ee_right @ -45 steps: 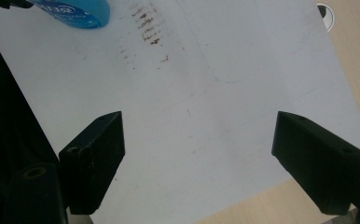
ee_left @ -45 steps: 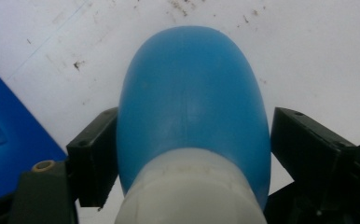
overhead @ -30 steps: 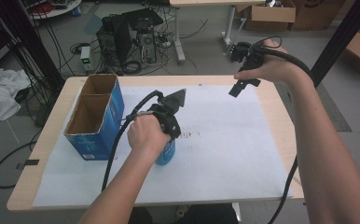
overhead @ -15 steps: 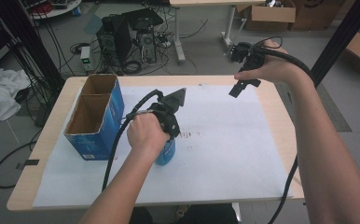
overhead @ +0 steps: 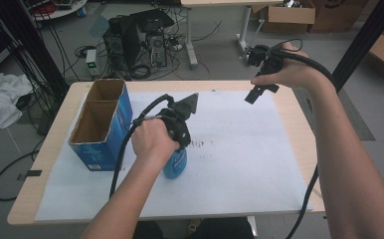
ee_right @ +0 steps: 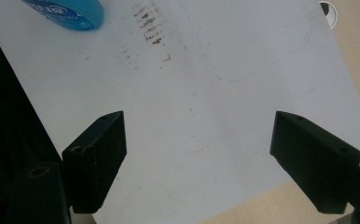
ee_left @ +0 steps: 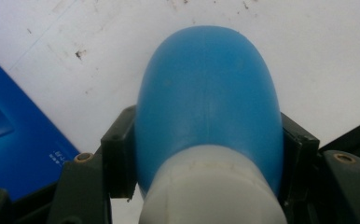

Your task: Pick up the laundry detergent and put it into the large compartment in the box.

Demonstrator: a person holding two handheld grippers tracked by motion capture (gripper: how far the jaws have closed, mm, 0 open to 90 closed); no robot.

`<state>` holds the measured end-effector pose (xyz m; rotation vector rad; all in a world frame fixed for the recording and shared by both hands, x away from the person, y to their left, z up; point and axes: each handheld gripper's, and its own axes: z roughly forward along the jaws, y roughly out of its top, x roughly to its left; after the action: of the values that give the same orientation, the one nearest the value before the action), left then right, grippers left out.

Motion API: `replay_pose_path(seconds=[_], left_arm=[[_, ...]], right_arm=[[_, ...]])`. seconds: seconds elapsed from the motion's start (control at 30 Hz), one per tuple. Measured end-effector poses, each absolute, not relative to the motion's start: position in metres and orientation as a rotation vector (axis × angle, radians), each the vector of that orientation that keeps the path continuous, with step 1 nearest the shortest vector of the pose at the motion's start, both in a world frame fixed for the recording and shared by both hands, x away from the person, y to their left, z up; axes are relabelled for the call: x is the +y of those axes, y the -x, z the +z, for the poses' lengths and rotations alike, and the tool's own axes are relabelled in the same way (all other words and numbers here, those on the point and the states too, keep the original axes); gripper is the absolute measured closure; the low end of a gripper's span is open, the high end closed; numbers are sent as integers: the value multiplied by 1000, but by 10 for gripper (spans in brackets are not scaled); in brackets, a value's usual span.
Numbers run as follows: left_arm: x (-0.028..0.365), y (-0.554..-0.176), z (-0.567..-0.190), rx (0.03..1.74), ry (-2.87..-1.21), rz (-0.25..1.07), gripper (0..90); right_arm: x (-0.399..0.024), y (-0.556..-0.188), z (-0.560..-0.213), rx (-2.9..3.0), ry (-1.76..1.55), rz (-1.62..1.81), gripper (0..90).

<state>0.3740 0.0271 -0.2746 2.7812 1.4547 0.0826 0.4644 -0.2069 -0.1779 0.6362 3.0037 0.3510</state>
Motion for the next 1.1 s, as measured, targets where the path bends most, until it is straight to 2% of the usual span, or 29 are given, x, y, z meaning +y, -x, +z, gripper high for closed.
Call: replay_pose_path(seconds=[0.73, 1.1], left_arm=[[74, -372, -181, 1519, -2669, 58, 383], [119, -380, -140, 1667, -2534, 44, 383]], right_arm=[[-206, -460, -172, 2999, -638, 374, 191], [-206, -462, -171, 2996, -641, 369, 191]])
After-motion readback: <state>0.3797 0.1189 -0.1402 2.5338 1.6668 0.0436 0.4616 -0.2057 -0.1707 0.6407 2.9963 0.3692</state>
